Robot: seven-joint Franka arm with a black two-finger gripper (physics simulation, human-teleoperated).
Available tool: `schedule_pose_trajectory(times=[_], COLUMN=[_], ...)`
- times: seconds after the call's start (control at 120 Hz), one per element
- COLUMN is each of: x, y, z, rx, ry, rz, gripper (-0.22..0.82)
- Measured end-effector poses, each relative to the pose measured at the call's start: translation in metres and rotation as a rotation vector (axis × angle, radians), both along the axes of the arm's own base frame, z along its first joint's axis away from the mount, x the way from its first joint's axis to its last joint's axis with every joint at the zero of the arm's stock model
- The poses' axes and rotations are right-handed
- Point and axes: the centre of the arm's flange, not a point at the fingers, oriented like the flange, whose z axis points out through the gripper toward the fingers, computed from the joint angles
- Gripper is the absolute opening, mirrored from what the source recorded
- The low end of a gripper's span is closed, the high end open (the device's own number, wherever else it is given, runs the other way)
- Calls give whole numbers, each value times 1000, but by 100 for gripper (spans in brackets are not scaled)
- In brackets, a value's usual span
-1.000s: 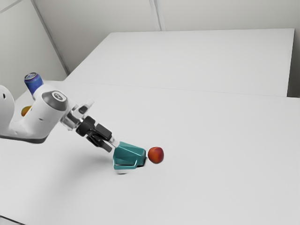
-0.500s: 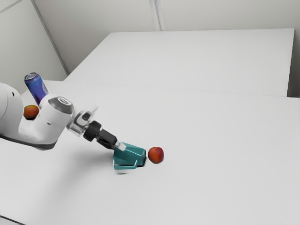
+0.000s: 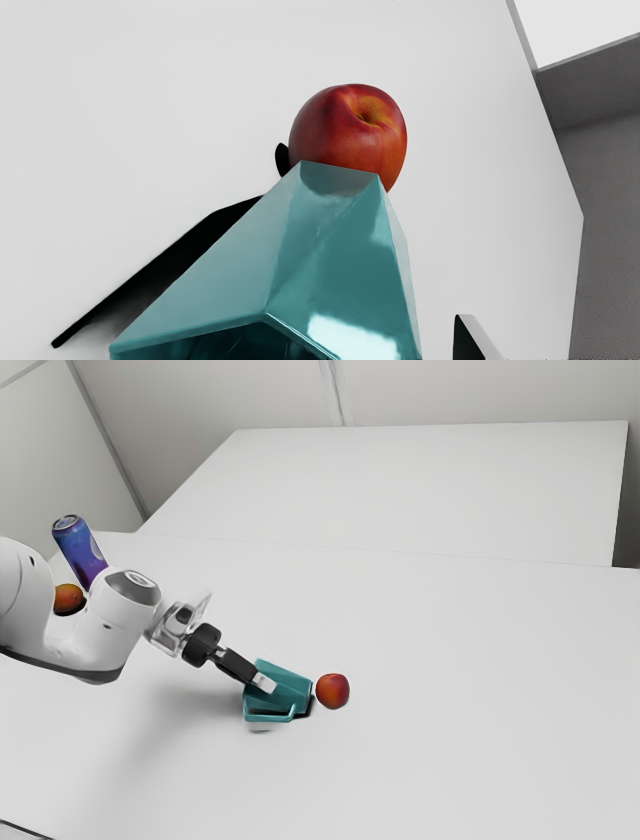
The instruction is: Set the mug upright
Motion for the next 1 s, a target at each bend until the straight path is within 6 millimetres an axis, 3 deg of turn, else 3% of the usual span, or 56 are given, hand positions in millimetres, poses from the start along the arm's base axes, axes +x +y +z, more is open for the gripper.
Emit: schedule_pose_trajectory(times=[0.208,0.558,0.867,1.0], x=[0,1,5,11], y=[-3,-15,-20,-46], z=[3,36,70,86], rx=[-5,41,359,545], ry=[-24,-110,-177,-208], rz=[-24,-93,-219,-329], gripper=[-12,-14,-15,-15])
